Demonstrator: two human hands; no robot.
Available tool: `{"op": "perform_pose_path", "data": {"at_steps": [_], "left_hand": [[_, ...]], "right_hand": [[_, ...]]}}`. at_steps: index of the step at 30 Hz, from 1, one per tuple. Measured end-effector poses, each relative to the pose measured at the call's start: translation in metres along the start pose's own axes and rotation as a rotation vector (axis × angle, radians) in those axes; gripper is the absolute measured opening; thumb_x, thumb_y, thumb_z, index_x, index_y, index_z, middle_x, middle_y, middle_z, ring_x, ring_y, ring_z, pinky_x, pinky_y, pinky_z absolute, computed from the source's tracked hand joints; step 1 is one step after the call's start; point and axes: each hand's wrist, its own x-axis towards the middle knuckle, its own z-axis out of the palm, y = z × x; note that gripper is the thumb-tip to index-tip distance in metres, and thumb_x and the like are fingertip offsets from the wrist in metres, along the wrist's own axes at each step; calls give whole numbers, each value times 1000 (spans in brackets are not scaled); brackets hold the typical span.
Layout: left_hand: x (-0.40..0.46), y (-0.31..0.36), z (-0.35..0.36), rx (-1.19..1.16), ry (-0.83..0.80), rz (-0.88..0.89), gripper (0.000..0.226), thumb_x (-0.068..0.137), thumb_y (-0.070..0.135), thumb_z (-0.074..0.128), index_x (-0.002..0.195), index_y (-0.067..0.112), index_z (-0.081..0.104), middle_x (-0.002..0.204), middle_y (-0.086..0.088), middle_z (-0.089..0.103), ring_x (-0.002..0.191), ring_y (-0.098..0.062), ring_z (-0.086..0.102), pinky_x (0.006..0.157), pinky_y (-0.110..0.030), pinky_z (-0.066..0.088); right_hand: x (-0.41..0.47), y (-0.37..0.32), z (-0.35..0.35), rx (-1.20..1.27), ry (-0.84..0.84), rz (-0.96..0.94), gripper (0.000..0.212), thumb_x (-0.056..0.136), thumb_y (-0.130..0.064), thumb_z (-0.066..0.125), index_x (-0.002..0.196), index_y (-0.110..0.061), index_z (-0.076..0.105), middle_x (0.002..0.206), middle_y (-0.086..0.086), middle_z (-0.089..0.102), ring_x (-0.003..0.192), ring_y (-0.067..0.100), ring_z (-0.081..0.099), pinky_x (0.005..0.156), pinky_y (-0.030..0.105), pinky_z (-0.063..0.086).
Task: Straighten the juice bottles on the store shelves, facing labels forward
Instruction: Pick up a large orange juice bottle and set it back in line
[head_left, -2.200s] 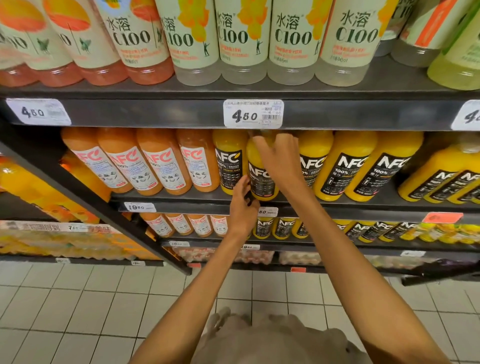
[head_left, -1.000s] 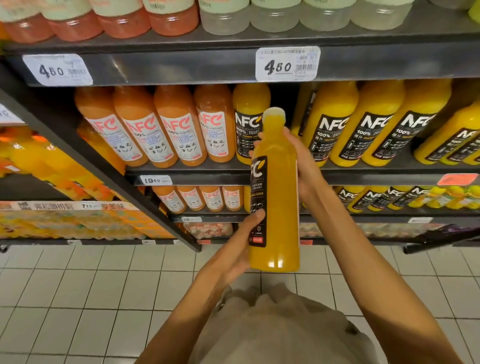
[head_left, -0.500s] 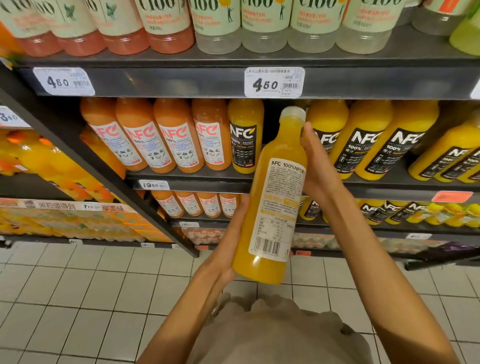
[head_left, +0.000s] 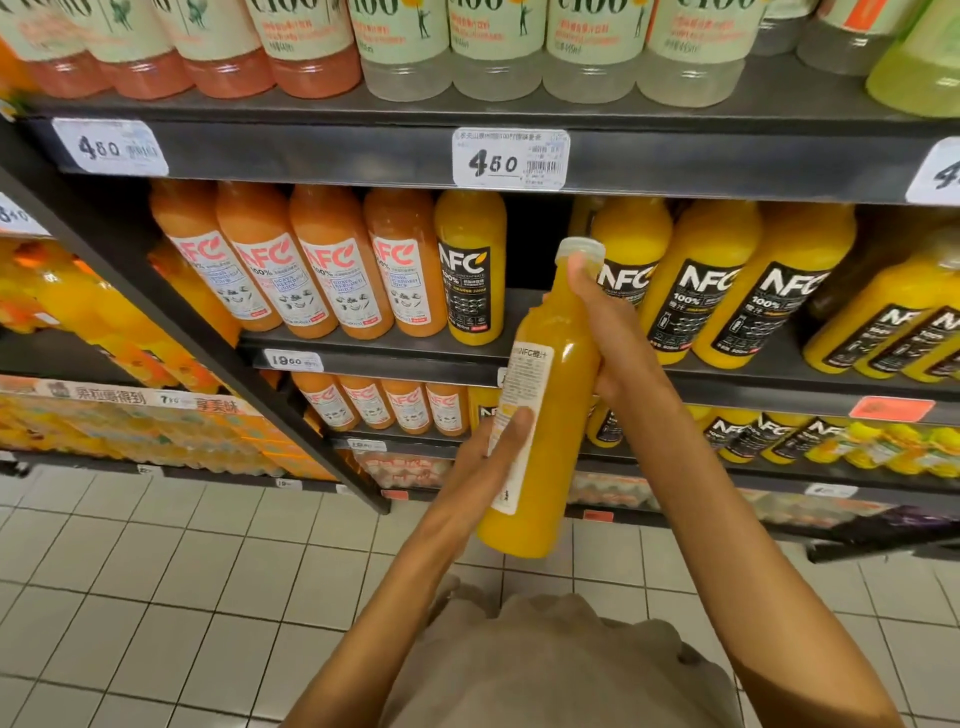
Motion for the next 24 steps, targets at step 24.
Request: {"op": "perform_pose_path", "data": {"at_steps": [24], "left_hand": [[-4, 8, -42, 134, -87, 91, 78, 54, 65, 78, 120, 40, 45, 108, 29, 65, 106, 5, 60, 79, -11, 51]], "right_hand": [[-33, -14, 32, -141, -89, -379, 23, 96, -41, 47, 90, -23, 60, 85, -1, 74, 79, 19, 71, 74, 38, 58]]}}
